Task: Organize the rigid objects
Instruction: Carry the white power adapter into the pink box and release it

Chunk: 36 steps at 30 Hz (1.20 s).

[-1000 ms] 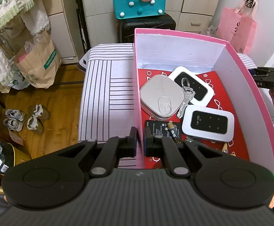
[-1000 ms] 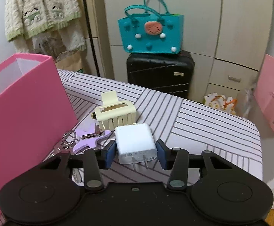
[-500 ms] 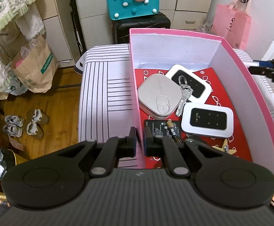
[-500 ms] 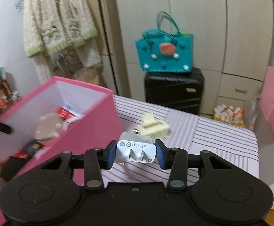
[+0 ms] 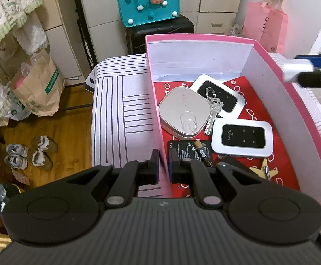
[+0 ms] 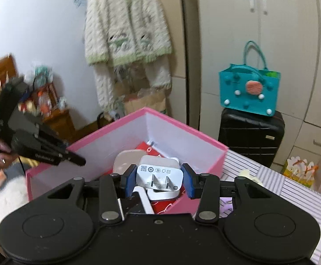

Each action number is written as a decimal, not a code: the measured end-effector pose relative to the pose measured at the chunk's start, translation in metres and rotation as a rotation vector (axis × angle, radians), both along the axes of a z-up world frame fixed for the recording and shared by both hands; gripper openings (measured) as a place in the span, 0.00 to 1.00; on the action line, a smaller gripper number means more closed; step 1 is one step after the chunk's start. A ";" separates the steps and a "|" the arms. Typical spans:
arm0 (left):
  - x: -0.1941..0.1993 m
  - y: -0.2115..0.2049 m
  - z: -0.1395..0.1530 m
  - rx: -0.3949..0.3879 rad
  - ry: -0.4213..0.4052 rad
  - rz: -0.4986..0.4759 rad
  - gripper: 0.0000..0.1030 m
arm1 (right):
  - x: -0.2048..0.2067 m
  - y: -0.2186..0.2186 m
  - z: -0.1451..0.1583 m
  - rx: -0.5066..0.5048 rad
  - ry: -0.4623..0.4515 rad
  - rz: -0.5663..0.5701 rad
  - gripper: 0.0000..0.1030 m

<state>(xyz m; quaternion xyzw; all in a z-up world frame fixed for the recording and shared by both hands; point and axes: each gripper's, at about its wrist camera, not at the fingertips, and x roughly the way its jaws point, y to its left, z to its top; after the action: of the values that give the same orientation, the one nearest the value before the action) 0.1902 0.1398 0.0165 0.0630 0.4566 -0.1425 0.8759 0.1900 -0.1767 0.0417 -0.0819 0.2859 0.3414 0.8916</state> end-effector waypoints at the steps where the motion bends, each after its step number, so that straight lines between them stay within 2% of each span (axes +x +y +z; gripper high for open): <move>1: 0.000 -0.001 0.000 0.005 0.000 -0.004 0.07 | 0.002 0.008 -0.003 -0.025 0.000 0.007 0.47; 6: -0.002 -0.005 0.000 0.043 -0.008 -0.028 0.07 | 0.014 0.041 -0.021 -0.149 -0.003 0.025 0.47; 11: -0.004 -0.016 0.000 0.128 -0.019 -0.067 0.07 | 0.027 0.068 -0.042 -0.308 -0.025 0.015 0.47; 14: -0.007 -0.021 0.000 0.171 -0.025 -0.084 0.07 | 0.035 0.074 -0.050 -0.358 -0.011 0.010 0.47; 18: -0.010 -0.022 0.000 0.180 -0.027 -0.090 0.07 | 0.035 0.079 -0.055 -0.402 -0.021 0.005 0.47; 21: -0.010 -0.020 -0.001 0.169 -0.027 -0.084 0.07 | 0.032 0.072 -0.049 -0.333 -0.012 0.008 0.56; 29: -0.009 -0.020 0.000 0.159 -0.026 -0.080 0.07 | 0.007 0.019 -0.003 -0.068 -0.012 -0.018 0.57; 32: -0.009 -0.019 0.000 0.158 -0.027 -0.080 0.07 | -0.003 -0.007 0.005 -0.009 -0.017 -0.063 0.58; 36: -0.009 -0.017 -0.001 0.135 -0.026 -0.070 0.07 | -0.012 -0.040 0.002 0.016 -0.047 -0.129 0.61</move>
<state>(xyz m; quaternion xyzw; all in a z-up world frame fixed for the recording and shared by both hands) 0.1816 0.1226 0.0158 0.1398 0.4512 -0.1408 0.8701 0.1782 -0.2165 0.0439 -0.0642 0.2666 0.2836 0.9189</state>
